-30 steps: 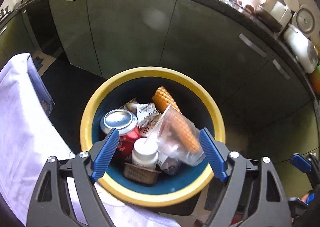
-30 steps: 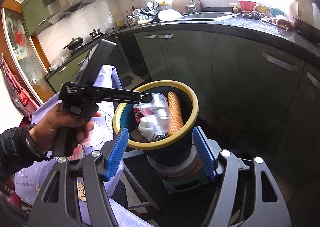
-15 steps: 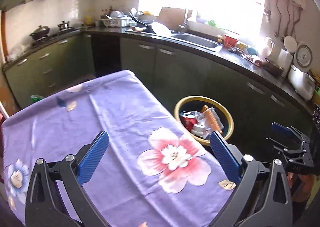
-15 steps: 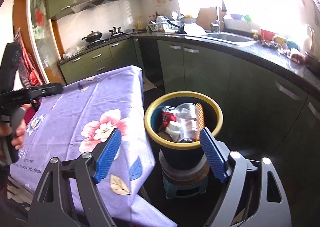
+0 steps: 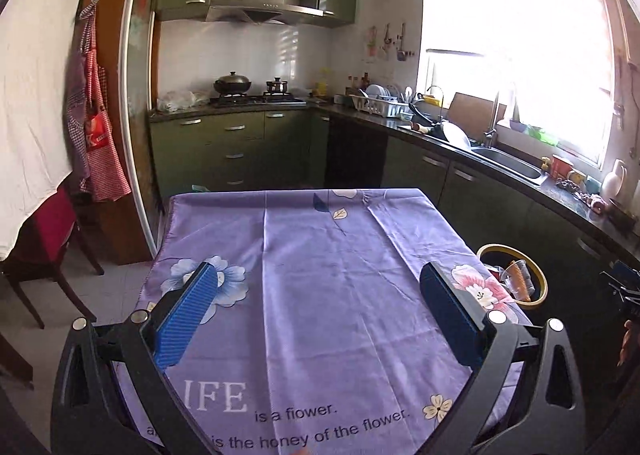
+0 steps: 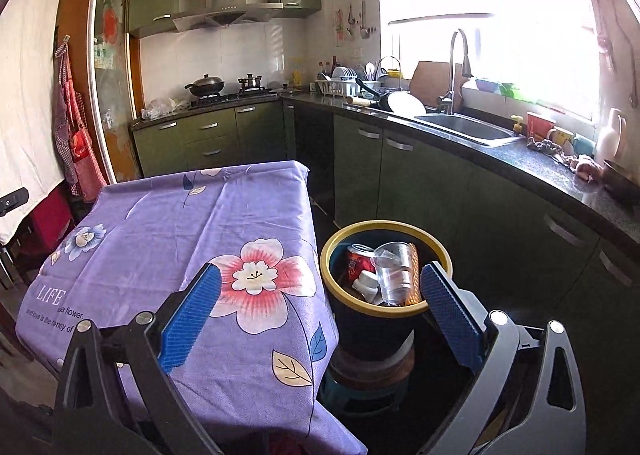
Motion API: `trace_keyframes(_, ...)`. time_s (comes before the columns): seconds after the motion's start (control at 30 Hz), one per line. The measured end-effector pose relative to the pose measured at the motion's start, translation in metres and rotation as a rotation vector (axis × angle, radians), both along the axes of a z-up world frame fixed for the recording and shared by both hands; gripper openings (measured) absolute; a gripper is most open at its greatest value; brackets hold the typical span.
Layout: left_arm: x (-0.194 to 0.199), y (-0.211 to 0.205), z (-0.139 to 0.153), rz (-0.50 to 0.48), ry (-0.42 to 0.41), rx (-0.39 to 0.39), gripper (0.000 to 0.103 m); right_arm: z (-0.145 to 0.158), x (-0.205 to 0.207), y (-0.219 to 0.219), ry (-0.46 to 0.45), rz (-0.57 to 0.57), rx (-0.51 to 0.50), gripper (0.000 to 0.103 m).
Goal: Collect trash
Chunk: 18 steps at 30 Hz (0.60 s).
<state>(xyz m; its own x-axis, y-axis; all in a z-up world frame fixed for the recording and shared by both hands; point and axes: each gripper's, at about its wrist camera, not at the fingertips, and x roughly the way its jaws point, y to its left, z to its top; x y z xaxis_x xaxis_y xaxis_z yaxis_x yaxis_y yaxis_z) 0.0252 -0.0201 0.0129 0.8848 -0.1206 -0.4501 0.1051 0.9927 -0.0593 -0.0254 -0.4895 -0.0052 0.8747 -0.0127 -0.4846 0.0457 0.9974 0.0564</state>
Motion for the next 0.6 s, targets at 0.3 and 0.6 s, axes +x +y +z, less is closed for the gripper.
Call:
trace_keyframes(0.3, -0.038, 0.026, -0.002, 0.057, -0.039, -0.031, 0.096, 0.005, -0.014, 0.008, -0.016, 0.016, -0.009, 0.098)
trace_keyframes(0.6, -0.042, 0.02, -0.006, 0.036, -0.033, -0.027, 0.096, 0.003, -0.016, 0.01, -0.013, 0.022, -0.007, 0.098)
